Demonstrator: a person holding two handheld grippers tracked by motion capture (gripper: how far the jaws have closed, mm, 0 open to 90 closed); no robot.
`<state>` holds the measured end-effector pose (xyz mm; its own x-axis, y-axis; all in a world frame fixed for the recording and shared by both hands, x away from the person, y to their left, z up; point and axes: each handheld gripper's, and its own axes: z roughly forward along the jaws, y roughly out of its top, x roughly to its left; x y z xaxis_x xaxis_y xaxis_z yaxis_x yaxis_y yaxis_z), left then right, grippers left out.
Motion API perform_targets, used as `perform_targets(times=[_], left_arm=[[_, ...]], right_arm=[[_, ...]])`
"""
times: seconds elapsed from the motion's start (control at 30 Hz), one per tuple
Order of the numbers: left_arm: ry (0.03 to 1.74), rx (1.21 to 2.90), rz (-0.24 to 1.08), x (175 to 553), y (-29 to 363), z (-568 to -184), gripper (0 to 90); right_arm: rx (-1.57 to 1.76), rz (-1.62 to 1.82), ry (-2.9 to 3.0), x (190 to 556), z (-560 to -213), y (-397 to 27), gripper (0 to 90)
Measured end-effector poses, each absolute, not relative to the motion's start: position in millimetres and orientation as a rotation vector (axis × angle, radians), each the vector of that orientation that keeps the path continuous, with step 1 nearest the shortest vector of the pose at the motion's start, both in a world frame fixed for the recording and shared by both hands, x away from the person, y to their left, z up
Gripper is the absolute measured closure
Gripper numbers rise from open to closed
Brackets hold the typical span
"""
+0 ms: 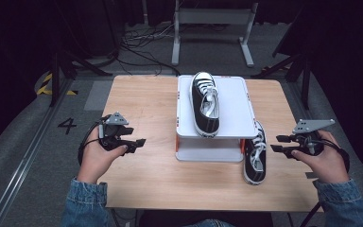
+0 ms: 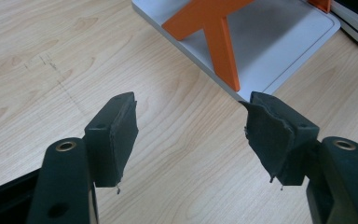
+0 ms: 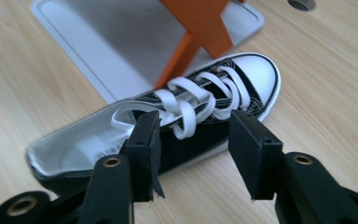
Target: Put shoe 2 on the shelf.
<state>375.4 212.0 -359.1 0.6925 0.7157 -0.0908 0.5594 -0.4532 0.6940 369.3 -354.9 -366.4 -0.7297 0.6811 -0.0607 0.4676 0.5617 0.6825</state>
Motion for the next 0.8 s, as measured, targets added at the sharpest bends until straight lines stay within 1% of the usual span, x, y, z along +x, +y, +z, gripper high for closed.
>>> perform_targets(times=[0.13,0.2,0.3,0.47,0.53,0.73,0.77,0.8], left_arm=[[0.973,2.179,0.275,376,213,-360,34.3],[0.979,2.177,0.273,376,214,-361,34.2],[0.985,2.179,0.271,377,215,-363,34.1],[0.99,2.173,0.269,377,217,-363,34.2],[0.99,2.172,0.267,377,217,-363,34.1],[0.989,2.18,0.264,377,216,-364,34.1],[0.987,2.182,0.26,377,215,-364,34.1],[0.987,2.181,0.258,377,215,-364,34.1]], right_arm=[[0.953,0.944,2.5,374,-375,-352,47.2],[0.928,0.938,2.524,376,-381,-342,43.2],[0.898,0.938,2.556,380,-389,-328,39.7],[0.871,0.863,2.585,387,-399,-318,38.4],[0.891,0.812,2.588,391,-405,-316,36.0],[0.891,0.78,2.594,396,-411,-307,36.5],[0.877,0.771,2.591,398,-411,-306,37.7],[0.875,0.763,2.595,400,-411,-305,41.9]])
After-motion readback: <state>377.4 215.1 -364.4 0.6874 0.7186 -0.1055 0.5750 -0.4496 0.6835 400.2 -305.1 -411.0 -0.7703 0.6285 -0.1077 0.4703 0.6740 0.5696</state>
